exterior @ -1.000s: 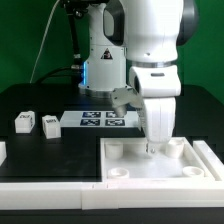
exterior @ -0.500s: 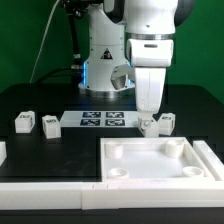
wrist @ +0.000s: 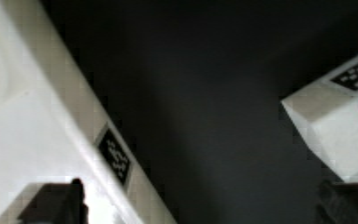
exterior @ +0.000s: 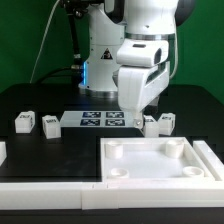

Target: Assemble one leg

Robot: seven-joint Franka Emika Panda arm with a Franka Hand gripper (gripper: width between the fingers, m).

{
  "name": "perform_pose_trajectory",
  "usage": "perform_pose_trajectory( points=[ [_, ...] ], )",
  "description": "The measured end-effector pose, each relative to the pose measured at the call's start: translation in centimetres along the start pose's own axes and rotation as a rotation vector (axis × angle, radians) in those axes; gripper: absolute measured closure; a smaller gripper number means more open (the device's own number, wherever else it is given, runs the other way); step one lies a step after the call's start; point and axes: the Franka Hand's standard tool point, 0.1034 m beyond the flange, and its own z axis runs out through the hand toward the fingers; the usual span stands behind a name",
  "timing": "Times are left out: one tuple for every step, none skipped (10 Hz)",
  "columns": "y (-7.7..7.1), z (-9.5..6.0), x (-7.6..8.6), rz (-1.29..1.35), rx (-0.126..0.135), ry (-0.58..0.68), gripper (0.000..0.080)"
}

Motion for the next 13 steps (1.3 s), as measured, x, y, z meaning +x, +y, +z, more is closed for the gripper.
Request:
perform_pose_trajectory(
  points=[
    [-1.2,0.2,-0.7,0.196,-0.009,0.029,0.0150],
    [-2.6,0.5,-1.3,0.385,0.014,0.018,0.0150],
    [-3.2,0.7,-1.0,0.526,0.025,0.020,0.0150],
    [-3.9,0.9,-0.8,0.622,0.028,0.027,0.0150],
    [-4.8,1.1,-0.4,0.798,0.043,0.023,0.0150],
    [-5.4,1.2,0.2,0.942,0.056,0.021,0.0150],
    [-5.8,1.2,0.5,1.038,0.064,0.020,0.0150],
    [-5.9,1.1,0.7,1.181,0.081,0.008,0.0150],
    [-5.9,1.0,0.9,1.268,0.088,0.008,0.0150],
    [-6.0,1.1,1.0,1.331,0.095,0.005,0.0150],
    [-6.1,1.1,1.1,1.433,0.104,0.002,0.0150],
    [-6.2,1.1,1.2,1.519,0.112,-0.001,0.0150],
    [-6.2,1.1,1.2,1.521,0.113,-0.001,0.0150]
  ],
)
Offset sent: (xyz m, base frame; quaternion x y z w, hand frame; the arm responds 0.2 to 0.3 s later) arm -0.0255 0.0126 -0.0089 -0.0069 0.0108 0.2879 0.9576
